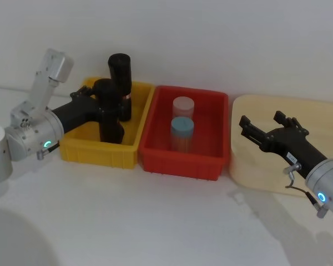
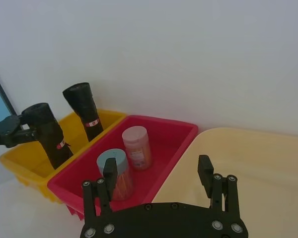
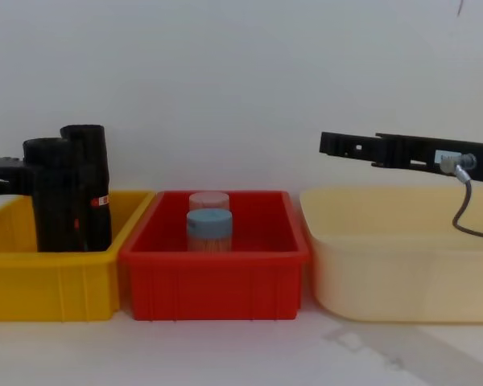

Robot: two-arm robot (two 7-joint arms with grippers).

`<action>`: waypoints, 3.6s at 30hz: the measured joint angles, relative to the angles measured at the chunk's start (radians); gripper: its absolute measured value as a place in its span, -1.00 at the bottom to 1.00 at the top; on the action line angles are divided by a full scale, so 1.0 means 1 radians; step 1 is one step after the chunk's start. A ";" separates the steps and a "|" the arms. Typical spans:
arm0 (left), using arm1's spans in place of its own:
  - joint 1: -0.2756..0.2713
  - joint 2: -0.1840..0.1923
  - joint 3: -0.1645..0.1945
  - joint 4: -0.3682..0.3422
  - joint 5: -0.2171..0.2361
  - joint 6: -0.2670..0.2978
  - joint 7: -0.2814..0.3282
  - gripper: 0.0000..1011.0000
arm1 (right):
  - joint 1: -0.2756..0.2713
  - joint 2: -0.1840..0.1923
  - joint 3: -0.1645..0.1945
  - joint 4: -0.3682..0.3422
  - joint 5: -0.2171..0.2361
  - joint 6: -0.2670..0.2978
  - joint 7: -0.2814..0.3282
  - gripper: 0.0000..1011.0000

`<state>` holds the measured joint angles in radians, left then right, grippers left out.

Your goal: Pick up the garbage bag with the one hand and transfer it to the other hand.

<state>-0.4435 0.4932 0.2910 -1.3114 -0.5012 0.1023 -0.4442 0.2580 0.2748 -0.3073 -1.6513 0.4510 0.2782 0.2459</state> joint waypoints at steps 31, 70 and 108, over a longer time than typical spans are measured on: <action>-0.043 -0.023 0.027 0.039 0.023 -0.010 0.007 0.00 | 0.178 -0.051 -0.084 0.168 0.086 0.138 0.082 0.98; -0.046 -0.024 0.028 0.041 0.024 -0.011 0.007 0.00 | 0.420 -0.158 -0.287 0.491 -0.034 0.135 0.111 0.98; -0.046 -0.024 0.028 0.041 0.024 -0.011 0.007 0.00 | 0.501 -0.198 -0.347 0.664 -0.148 0.021 0.131 0.98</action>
<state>-0.4894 0.4688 0.3192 -1.2699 -0.4768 0.0915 -0.4376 0.7586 0.0767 -0.6543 -0.9875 0.3031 0.2987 0.3767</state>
